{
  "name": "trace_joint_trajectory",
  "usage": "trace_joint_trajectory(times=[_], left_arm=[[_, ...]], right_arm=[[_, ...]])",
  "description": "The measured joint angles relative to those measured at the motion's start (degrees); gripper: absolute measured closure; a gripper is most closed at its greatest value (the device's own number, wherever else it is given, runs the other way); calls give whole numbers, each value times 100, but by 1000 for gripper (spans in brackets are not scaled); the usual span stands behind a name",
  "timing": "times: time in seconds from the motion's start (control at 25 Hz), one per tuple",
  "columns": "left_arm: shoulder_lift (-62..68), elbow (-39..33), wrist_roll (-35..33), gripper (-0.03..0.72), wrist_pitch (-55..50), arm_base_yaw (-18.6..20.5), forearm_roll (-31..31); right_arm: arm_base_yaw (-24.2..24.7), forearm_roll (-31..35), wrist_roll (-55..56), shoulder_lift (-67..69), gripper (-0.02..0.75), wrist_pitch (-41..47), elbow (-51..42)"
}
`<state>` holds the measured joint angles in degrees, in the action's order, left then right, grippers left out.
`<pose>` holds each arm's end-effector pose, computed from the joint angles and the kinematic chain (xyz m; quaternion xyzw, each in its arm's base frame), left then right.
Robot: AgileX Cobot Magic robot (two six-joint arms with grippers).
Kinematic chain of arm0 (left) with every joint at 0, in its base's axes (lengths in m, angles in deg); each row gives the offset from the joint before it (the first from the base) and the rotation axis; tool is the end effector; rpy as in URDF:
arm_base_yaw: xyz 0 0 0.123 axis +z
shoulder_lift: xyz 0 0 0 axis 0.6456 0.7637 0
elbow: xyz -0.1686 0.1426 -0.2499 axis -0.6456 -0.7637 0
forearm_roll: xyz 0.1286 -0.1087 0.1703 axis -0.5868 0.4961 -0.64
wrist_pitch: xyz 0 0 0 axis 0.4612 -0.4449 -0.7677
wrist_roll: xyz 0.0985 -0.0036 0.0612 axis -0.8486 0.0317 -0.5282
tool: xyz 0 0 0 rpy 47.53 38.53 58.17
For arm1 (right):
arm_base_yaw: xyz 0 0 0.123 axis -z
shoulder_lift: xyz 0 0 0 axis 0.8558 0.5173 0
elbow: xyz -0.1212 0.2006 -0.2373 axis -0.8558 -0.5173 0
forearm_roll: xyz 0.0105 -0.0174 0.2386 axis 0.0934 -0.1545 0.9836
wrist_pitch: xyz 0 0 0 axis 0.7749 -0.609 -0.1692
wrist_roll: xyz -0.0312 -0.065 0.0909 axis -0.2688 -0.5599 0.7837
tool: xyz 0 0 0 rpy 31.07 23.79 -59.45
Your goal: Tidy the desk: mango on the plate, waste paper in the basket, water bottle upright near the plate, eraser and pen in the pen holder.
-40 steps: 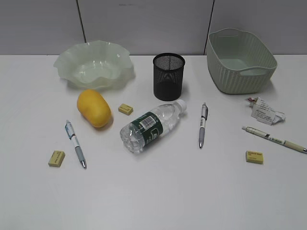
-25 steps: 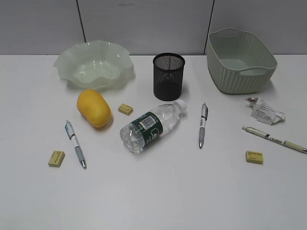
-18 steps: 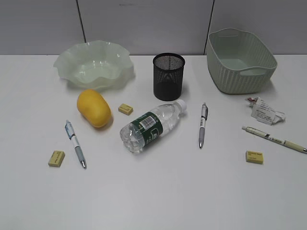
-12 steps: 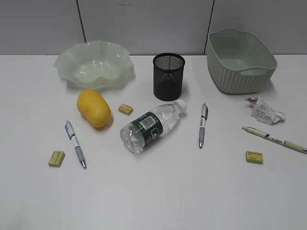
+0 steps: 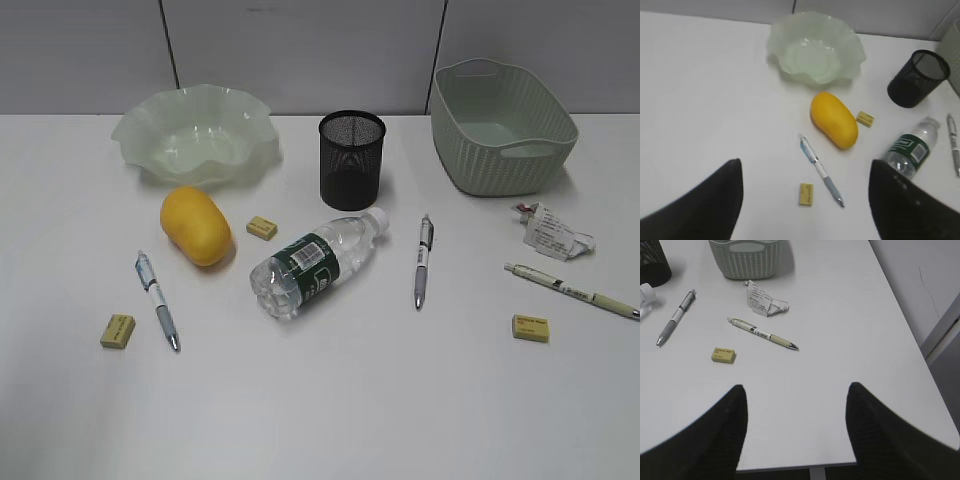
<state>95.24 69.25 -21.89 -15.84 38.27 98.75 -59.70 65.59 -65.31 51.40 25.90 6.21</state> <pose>0.0928 -0.0197 0.3822 -0.0093 0.8776 -0.1021 0.4683 -0.0431 -0.0076 0.2627 -0.0051 0.8436 -0.0312 0.5361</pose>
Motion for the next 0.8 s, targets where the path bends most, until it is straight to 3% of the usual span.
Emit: trace_joint_trajectory(times=[0.24, 0.56, 0.8], left_arm=[[1860, 588, 0, 118, -169, -269, 702], [3413, 731, 177, 127, 650, -1628, 710], [4687, 1005, 819, 134, 878, -1857, 794]], right_arm=[[0, 4, 0, 0, 243, 0, 0], [0, 6, 0, 0, 243, 0, 0], [0, 6, 0, 0, 243, 0, 0]])
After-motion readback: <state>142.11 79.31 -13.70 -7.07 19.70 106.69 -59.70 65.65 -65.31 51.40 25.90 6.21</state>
